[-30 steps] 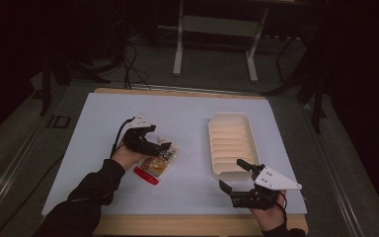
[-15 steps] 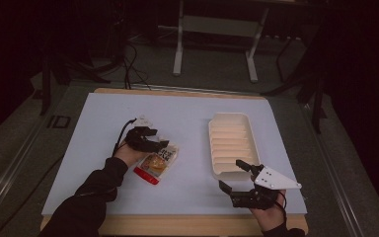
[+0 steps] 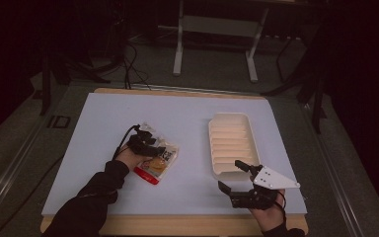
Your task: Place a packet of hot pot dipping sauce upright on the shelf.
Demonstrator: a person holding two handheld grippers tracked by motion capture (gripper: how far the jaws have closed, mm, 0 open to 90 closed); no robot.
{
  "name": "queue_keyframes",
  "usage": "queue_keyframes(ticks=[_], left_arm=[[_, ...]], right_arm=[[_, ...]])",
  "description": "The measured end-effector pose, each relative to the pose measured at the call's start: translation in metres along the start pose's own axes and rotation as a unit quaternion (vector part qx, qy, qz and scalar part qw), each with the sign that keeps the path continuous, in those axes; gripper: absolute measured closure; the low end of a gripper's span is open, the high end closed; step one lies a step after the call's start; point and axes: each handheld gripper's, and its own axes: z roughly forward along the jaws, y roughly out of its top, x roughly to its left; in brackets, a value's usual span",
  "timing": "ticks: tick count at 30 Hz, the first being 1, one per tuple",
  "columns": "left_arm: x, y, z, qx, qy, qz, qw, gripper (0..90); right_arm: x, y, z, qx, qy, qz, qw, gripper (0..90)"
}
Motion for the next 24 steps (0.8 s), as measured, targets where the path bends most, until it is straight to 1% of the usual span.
queue_keyframes(ticks=[2, 6, 8, 10, 11, 13, 14, 15, 16, 17, 18, 19, 22, 24], left_arm=[[-0.001, 0.0, 0.0, 0.002, 0.002, 0.001, 1.0, 40.1], [-0.011, 0.002, 0.002, 0.017, 0.032, 0.028, 0.9989, 40.7], [-0.015, 0.004, 0.002, 0.027, 0.035, 0.037, 0.9984, 45.9], [-0.02, 0.006, 0.002, 0.037, 0.036, 0.049, 0.9975, 53.8], [-0.023, 0.008, 0.002, 0.043, 0.04, 0.045, 0.9972, 57.5], [-0.025, 0.01, 0.003, 0.052, 0.048, 0.037, 0.9968, 58.9], [-0.025, 0.011, 0.003, 0.055, 0.047, 0.035, 0.9968, 60.3], [-0.026, 0.011, 0.003, 0.057, 0.043, 0.038, 0.9967, 64.6], [-0.028, 0.011, 0.003, 0.06, 0.044, 0.043, 0.9963, 69.2], [-0.029, 0.012, 0.002, 0.065, 0.044, 0.042, 0.996, 72.5], [-0.03, 0.013, 0.002, 0.069, 0.036, 0.043, 0.996, 78.8], [-0.03, 0.014, 0.003, 0.071, 0.036, 0.046, 0.9958, 81.4], [-0.031, 0.016, 0.003, 0.078, 0.035, 0.046, 0.9952, 84.7], [-0.03, 0.017, 0.002, 0.079, 0.032, 0.045, 0.9953, 86.0]], right_arm=[[0.0, 0.0, 0.0, 0.0, -0.001, -0.001, 1.0, 13.6], [0.0, 0.0, 0.001, 0.002, -0.001, -0.001, 1.0, 13.6], [0.0, 0.0, 0.001, 0.002, 0.0, -0.001, 1.0, 13.6], [0.0, 0.0, 0.001, 0.003, 0.001, -0.001, 1.0, 13.6], [0.0, 0.0, 0.001, 0.004, 0.001, 0.0, 1.0, 13.6], [0.0, 0.0, 0.001, 0.004, 0.001, 0.0, 1.0, 13.7], [0.0, -0.001, 0.001, 0.004, 0.002, 0.001, 1.0, 13.7], [0.0, -0.001, 0.001, 0.004, 0.002, 0.002, 1.0, 13.7], [0.0, -0.001, 0.001, 0.004, 0.002, 0.002, 1.0, 13.7], [0.0, -0.001, 0.001, 0.004, 0.002, 0.002, 1.0, 13.8], [0.0, -0.001, 0.001, 0.004, 0.002, 0.002, 1.0, 13.7], [0.0, -0.001, 0.001, 0.004, 0.001, 0.001, 1.0, 13.7], [0.0, -0.001, 0.001, 0.004, 0.001, 0.002, 1.0, 13.8], [0.0, -0.001, 0.002, 0.005, 0.001, 0.002, 1.0, 13.7]])
